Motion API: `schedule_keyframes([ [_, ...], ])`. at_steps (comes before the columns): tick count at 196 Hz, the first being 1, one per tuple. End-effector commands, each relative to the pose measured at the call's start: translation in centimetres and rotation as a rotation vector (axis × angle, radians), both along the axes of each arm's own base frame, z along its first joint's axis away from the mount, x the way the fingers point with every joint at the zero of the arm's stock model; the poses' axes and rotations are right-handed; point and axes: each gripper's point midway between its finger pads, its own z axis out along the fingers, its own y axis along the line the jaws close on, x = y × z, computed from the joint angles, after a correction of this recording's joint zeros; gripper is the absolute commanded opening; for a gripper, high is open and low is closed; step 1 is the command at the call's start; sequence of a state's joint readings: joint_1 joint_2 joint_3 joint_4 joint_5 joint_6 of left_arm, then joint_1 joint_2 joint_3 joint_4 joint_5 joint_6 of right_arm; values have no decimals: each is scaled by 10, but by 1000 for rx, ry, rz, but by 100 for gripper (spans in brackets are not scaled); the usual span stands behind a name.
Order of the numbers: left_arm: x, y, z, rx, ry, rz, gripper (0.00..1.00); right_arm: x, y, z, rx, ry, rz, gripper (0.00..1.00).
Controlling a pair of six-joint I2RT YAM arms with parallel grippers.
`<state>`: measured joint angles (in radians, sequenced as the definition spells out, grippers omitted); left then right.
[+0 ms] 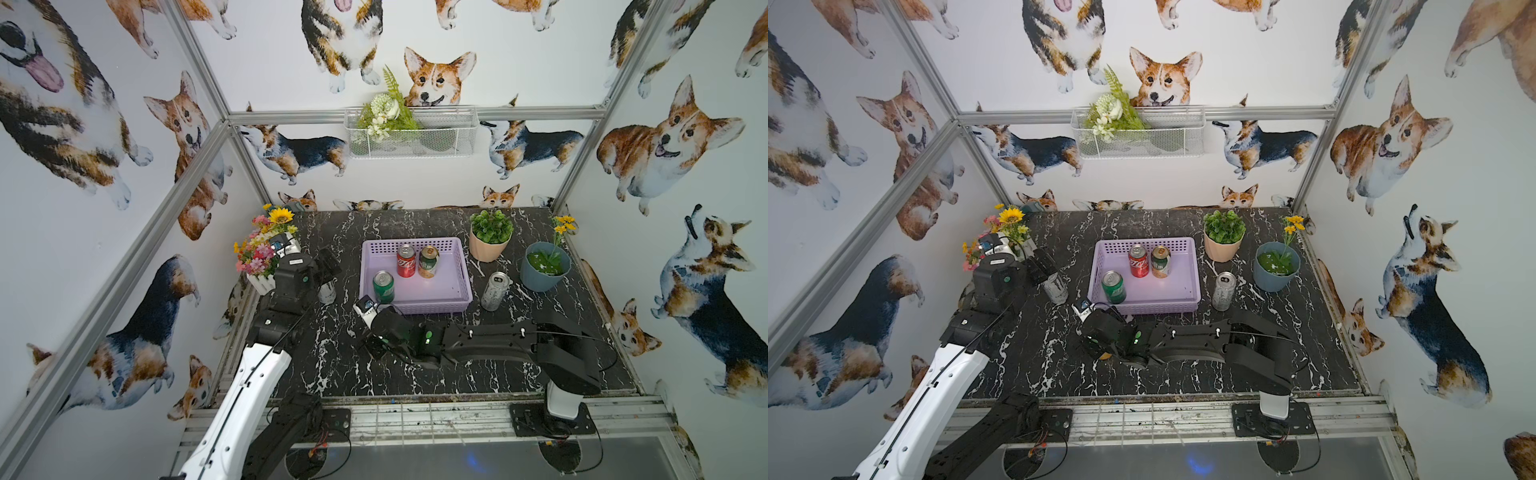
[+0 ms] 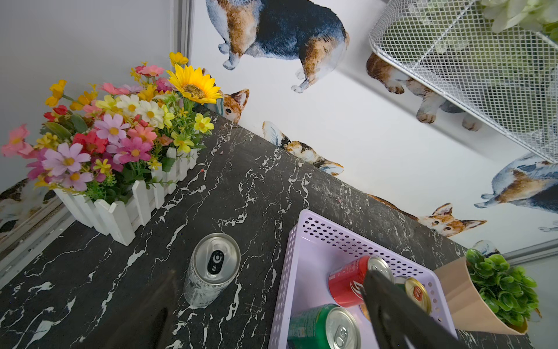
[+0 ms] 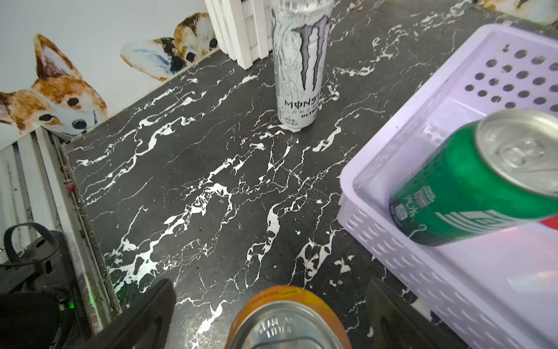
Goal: Take out the drinks from the basket
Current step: Place the drink at the center of the board, then pick up the drink from the basket.
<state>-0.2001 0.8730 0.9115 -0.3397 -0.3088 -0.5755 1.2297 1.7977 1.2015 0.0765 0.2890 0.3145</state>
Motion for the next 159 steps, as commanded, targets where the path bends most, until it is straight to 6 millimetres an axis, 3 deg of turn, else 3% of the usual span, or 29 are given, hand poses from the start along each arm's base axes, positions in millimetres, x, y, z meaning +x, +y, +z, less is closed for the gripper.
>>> schedule_keyframes([
  [1,0,-1,4,-2,-20,-7,100,12,1,53,95,-89,-50,100],
  [19,0,-3,5,-5,-20,-17,100,28,-8,82,83,-140,-108,100],
  [38,1,-4,3,-7,-15,-22,100,54,-26,86,61,-108,-185,98],
  [63,0,-5,0,-9,-11,-30,100,90,-56,56,22,-5,-286,94],
  [83,0,-5,-2,-8,-7,-31,100,108,-67,40,-9,21,-338,95],
  [99,1,-5,-3,-5,-6,-33,100,118,-64,35,-33,20,-351,100],
  [127,2,-6,-4,-5,-5,-34,100,133,-51,22,-34,55,-335,100],
  [159,2,-6,-5,-6,-3,-35,100,148,-52,0,-75,76,-360,100],
])
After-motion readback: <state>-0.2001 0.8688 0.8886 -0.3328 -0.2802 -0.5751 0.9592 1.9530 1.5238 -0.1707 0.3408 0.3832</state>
